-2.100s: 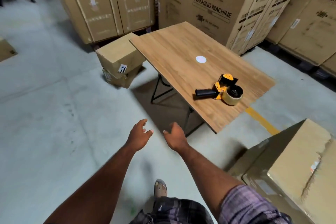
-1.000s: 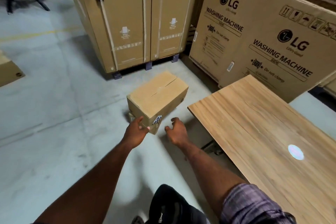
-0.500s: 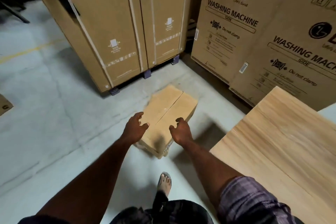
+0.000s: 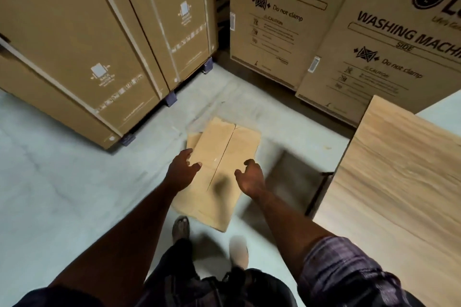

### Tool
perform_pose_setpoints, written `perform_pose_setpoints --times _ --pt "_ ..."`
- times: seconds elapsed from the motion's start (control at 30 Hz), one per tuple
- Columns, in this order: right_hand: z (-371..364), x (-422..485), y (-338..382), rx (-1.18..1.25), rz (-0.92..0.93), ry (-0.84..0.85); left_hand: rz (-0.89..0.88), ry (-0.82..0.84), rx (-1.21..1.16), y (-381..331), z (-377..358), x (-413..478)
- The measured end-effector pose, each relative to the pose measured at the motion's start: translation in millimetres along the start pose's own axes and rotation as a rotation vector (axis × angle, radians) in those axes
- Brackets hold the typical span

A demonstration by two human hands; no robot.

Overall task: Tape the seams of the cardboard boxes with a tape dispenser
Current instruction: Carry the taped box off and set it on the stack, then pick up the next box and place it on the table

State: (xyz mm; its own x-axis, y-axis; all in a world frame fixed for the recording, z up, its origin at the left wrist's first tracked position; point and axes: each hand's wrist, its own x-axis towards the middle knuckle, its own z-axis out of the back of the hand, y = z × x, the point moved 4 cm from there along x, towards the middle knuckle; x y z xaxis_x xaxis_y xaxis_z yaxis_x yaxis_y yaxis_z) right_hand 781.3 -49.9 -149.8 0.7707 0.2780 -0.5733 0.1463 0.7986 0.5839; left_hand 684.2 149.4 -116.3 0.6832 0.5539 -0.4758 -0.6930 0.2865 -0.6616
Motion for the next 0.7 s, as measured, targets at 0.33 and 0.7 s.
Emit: perform_pose_setpoints --times 0.33,0.7 --pt "-67.0 96.2 -2.9 -0.012 -0.254 -0.069 -0.074 0.313 0.295 74.9 -16.7 155.0" --pt "-170.4 192.8 -115.8 0.252 -0.569 -0.288 -0.086 0.264 0.344 203.7 -106.6 291.4"
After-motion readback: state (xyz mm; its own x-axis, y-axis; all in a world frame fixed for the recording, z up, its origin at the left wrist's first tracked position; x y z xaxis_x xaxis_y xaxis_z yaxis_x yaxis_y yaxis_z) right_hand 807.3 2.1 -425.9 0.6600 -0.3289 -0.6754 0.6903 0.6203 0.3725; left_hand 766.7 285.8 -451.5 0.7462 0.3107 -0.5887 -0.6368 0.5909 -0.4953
